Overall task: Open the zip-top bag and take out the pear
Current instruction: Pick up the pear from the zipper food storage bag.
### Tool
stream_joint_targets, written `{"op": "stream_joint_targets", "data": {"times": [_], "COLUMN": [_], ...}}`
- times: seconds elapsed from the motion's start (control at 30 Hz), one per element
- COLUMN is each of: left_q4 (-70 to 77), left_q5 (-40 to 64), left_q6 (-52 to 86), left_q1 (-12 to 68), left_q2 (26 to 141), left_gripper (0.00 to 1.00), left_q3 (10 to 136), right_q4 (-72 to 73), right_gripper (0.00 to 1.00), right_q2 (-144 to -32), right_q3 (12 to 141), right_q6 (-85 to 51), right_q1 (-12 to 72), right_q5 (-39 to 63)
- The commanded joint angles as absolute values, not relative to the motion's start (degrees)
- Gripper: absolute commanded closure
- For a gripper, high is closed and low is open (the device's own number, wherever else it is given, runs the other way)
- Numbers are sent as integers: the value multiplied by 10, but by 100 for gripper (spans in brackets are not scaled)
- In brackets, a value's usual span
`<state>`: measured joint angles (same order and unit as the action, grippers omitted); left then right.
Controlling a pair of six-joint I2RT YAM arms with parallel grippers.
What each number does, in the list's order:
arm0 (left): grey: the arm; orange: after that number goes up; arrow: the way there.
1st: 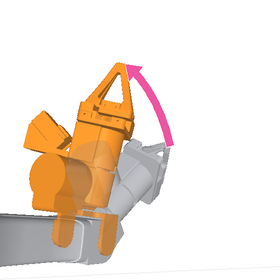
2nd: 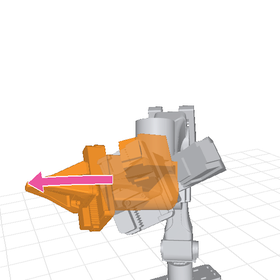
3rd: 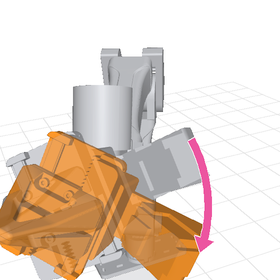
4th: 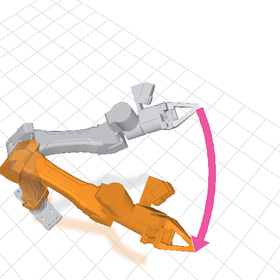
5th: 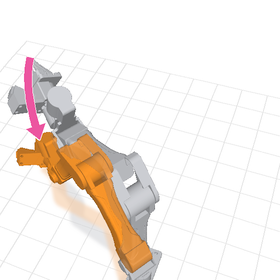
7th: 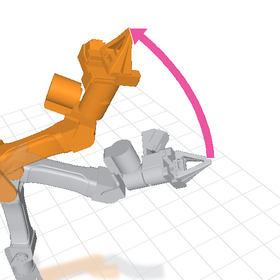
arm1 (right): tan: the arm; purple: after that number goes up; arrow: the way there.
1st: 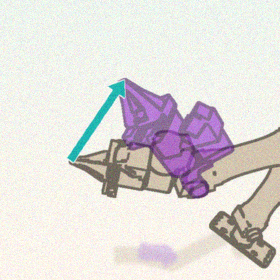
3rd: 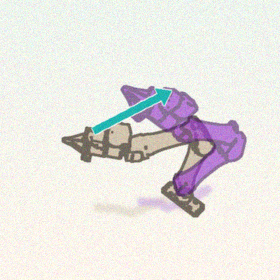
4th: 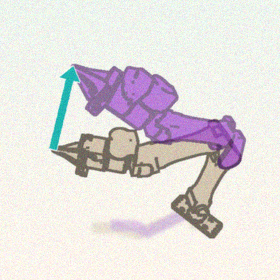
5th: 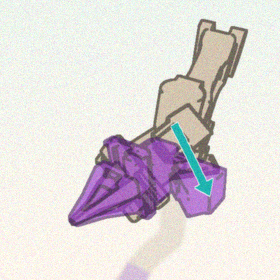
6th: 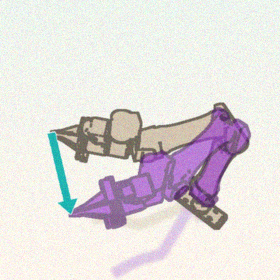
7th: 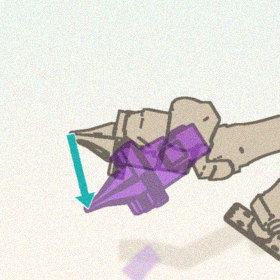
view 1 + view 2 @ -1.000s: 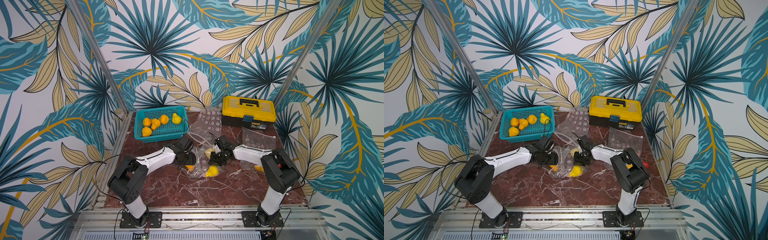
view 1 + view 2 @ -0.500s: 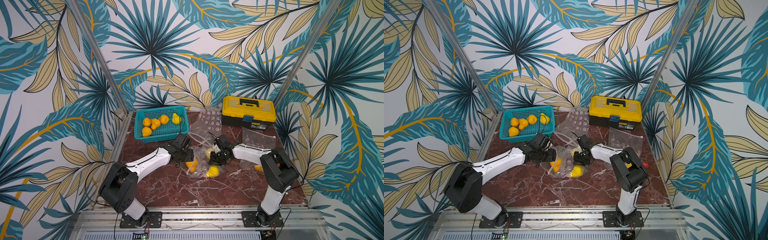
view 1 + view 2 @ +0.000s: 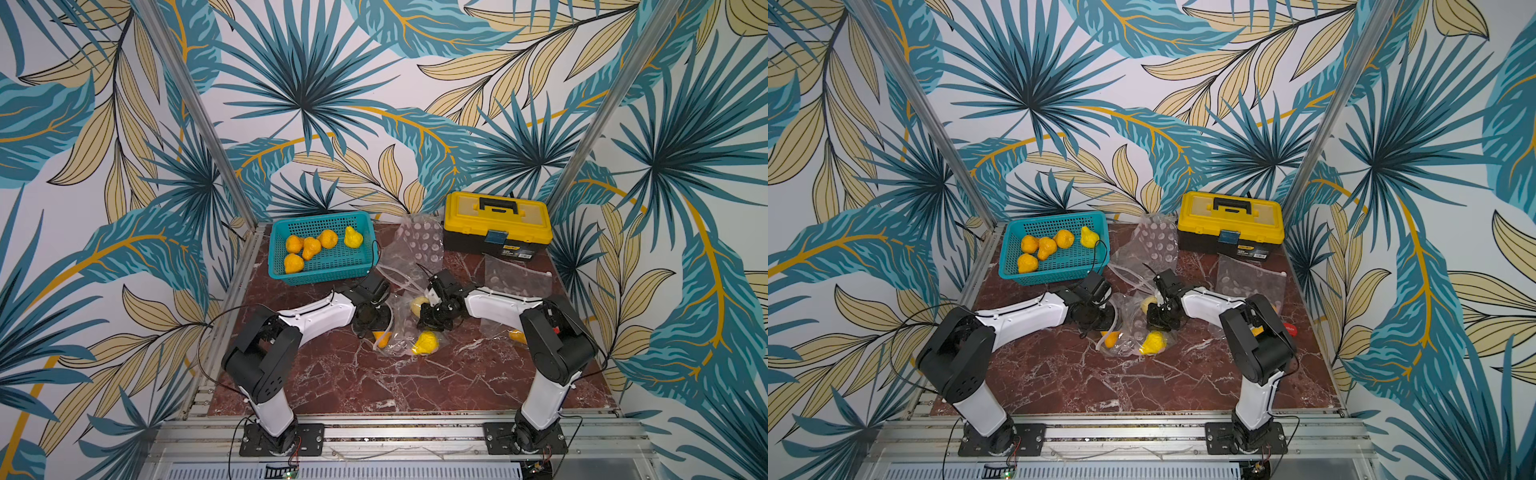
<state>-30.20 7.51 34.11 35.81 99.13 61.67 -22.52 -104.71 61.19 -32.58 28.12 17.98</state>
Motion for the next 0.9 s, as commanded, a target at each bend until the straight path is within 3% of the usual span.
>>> {"op": "stream_joint_targets", "data": {"times": [0.0, 0.17, 0.4, 0.87], "left_q4": [-309, -310, -347, -410], "left_q5": [73, 69, 54, 13], "left_q6": [334, 330, 325, 235], "left_q1": [360, 360, 342, 235], "left_q2": [1001, 980, 898, 806], "left_gripper": [20, 26, 27, 29], "left_q3": [618, 615, 605, 661], "right_q4": [-265, -267, -272, -283], "right_gripper": [78, 78, 78, 79], "right_q2": [-1081, -1079, -1083, -1078], "right_q3": [595, 596, 597, 598], "right_q6": [-325, -325, -323, -321], "right_q1": [281, 282, 282, 282], "right_q5": [156, 154, 151, 149]}}
